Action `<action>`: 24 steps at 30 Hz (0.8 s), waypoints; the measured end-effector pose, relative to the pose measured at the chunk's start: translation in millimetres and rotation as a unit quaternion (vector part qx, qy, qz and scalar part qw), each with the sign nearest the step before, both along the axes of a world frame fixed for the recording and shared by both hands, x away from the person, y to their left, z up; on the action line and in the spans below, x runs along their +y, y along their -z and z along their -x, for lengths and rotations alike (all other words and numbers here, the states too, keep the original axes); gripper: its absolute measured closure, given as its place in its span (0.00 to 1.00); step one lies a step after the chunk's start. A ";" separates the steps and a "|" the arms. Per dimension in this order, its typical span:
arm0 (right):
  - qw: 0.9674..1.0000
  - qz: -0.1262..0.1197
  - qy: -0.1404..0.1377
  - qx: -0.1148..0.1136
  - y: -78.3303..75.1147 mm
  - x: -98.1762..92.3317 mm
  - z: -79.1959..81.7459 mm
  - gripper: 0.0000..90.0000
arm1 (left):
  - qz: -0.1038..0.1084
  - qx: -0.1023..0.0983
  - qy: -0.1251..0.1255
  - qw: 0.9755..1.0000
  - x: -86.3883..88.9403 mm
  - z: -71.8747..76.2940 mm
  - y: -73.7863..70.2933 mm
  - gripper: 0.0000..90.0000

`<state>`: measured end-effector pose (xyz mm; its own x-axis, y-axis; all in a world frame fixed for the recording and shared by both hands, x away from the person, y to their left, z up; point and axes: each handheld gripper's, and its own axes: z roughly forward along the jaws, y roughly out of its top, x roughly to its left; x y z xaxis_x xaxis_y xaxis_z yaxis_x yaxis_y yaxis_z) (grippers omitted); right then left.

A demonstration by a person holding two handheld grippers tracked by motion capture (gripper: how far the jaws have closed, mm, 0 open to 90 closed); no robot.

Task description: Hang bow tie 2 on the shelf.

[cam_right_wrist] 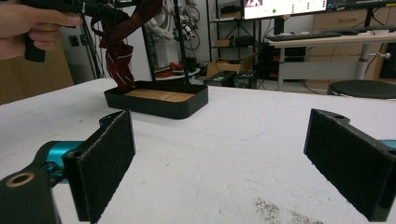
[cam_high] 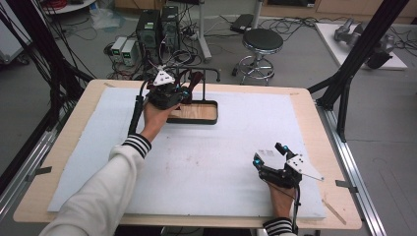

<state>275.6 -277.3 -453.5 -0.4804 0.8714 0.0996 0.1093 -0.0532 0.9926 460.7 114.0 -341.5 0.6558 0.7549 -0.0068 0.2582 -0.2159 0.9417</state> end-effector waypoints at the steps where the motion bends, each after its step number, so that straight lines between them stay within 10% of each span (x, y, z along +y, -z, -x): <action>1: 1.000 0.000 0.000 0.000 0.0 0.1 0.0 0.09 | 0.000 0.003 0.001 1.000 0.0 -0.1 0.2 0.75; 8: 1.000 0.000 0.001 -0.001 0.1 0.2 -0.1 0.09 | -0.001 0.039 0.020 0.999 -0.5 -3.7 7.4 0.39; 24: 1.000 0.004 0.002 0.010 -0.6 1.0 -1.7 0.09 | 0.051 -0.015 0.111 0.992 38.5 40.1 7.0 0.15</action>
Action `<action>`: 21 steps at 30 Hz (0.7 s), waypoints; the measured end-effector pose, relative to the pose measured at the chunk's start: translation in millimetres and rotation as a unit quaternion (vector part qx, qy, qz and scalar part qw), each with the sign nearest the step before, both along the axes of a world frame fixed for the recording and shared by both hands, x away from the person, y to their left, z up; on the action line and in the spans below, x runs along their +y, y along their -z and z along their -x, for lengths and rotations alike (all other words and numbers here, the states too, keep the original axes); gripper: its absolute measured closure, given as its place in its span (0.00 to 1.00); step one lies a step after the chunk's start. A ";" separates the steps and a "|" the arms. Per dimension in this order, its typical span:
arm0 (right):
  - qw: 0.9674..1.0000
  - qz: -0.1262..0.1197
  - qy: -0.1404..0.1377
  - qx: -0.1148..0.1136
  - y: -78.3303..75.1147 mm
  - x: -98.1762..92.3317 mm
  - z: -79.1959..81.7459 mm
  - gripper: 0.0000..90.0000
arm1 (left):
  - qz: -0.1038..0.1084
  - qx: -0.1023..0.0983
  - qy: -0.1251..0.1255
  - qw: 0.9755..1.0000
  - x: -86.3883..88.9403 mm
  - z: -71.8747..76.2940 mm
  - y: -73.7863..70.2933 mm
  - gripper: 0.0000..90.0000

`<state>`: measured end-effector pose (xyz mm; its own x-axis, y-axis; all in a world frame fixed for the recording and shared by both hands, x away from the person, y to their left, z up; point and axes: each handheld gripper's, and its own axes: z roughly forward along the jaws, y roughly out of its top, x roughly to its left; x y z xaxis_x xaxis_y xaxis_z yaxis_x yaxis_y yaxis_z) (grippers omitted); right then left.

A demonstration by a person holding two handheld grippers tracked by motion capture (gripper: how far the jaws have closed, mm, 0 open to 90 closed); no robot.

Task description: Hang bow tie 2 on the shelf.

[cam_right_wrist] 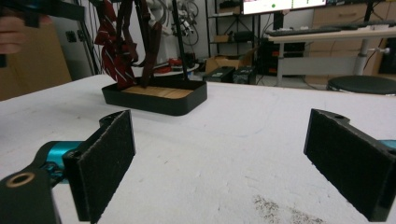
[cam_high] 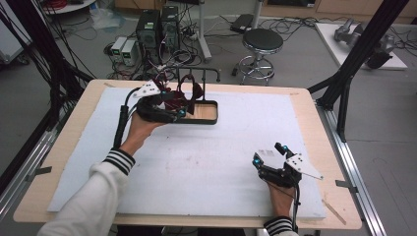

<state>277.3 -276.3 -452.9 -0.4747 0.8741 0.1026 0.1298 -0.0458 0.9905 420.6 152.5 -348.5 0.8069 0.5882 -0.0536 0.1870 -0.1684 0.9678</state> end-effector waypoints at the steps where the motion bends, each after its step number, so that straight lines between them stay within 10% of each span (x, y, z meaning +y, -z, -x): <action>1: 1.000 0.005 0.000 0.001 -0.1 0.0 -1.8 0.09 | 0.005 -0.006 0.007 1.000 5.2 4.3 0.9 0.15; 14: 1.000 0.005 0.000 -0.005 0.1 0.5 -0.2 0.09 | 0.010 -0.084 -0.040 0.996 82.6 73.4 30.5 0.15; 21: 1.000 0.011 0.003 -0.013 0.2 1.0 1.0 0.09 | 0.026 -0.091 -0.072 0.993 119.3 105.4 65.2 0.15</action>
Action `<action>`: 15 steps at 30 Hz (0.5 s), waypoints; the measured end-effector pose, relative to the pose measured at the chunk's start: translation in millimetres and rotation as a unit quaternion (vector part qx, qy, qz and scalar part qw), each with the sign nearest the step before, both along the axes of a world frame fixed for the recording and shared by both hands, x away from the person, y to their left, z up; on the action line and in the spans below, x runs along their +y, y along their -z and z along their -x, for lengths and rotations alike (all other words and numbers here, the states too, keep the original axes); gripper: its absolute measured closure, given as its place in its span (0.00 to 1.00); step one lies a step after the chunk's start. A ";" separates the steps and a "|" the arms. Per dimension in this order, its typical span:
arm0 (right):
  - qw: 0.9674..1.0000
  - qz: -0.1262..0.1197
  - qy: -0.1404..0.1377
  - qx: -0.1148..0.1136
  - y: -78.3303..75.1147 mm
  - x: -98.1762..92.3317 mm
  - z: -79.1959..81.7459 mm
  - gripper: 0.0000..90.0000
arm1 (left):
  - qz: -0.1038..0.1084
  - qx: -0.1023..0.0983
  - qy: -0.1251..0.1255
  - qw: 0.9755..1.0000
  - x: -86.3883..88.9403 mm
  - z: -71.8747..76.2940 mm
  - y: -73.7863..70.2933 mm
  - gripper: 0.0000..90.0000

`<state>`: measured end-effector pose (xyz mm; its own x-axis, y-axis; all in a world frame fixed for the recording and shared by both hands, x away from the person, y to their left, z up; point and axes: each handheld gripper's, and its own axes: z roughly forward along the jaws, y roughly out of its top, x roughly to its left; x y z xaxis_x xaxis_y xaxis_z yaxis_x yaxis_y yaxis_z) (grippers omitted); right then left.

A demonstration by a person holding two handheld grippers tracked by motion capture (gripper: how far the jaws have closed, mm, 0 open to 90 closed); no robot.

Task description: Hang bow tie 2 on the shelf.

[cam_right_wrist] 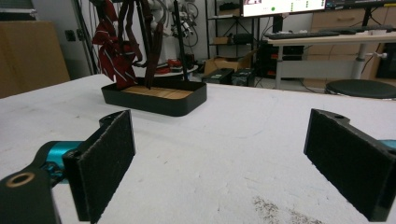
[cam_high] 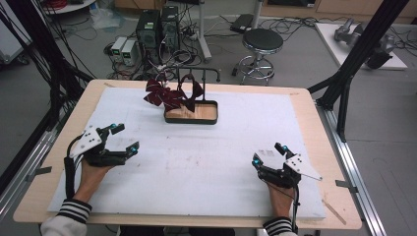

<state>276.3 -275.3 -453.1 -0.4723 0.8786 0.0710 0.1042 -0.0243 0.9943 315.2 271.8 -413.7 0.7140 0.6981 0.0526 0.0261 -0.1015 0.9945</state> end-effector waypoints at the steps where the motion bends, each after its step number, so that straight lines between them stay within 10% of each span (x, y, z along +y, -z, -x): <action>1: 1.000 0.000 0.000 0.000 0.0 0.0 0.0 0.09 | 0.004 0.000 -0.008 1.000 4.3 3.5 4.2 0.15; 15: 1.000 0.009 0.003 0.002 -0.2 2.7 0.5 0.09 | 0.022 0.005 -0.056 0.998 20.5 20.9 37.7 0.12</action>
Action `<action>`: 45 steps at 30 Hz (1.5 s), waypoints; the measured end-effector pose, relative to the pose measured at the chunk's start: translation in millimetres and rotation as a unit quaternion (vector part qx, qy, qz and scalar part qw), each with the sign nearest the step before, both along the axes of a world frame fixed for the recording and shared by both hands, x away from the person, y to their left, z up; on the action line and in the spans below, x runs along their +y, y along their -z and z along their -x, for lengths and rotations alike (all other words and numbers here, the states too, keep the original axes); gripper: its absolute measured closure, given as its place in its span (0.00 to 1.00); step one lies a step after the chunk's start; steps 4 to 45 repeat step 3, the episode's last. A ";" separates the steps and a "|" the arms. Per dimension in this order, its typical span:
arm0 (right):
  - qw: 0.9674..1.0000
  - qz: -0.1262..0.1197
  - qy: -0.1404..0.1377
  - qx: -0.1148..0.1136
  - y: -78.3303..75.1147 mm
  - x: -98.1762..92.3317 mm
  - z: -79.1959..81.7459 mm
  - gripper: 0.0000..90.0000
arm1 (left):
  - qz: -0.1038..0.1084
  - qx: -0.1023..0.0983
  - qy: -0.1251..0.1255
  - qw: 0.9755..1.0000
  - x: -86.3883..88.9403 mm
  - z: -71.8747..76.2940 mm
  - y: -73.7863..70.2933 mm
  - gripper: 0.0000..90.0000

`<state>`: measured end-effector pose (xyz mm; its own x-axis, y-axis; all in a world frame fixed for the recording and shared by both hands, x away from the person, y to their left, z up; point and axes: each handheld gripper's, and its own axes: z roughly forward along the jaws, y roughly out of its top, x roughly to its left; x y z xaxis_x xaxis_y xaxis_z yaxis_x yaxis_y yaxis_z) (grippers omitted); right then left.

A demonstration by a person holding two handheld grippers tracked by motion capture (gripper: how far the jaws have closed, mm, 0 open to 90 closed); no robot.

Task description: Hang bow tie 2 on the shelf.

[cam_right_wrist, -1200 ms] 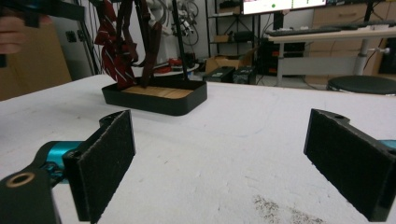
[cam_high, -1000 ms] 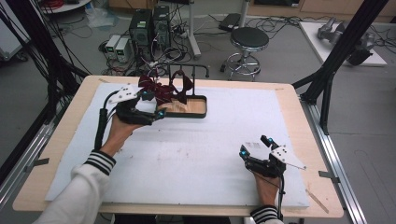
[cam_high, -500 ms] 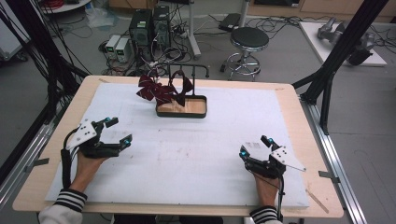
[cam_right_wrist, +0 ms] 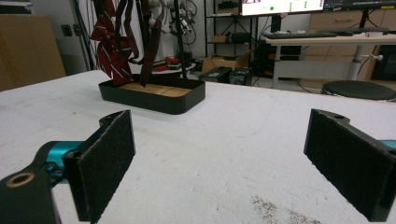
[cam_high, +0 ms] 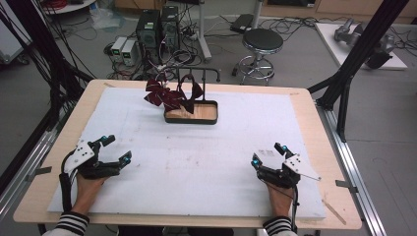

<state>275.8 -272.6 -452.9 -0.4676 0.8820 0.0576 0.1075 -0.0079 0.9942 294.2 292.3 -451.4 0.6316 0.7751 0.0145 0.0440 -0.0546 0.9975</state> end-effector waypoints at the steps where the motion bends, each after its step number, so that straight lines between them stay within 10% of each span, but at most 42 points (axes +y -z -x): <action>1: 1.000 0.003 0.001 -0.001 -0.1 0.3 0.3 0.09 | 0.002 -0.001 -0.003 1.000 0.3 0.3 0.3 0.13; 45: 1.000 0.003 0.001 -0.002 0.0 0.3 0.4 0.09 | 0.007 -0.002 -0.006 1.000 1.1 0.7 0.7 0.12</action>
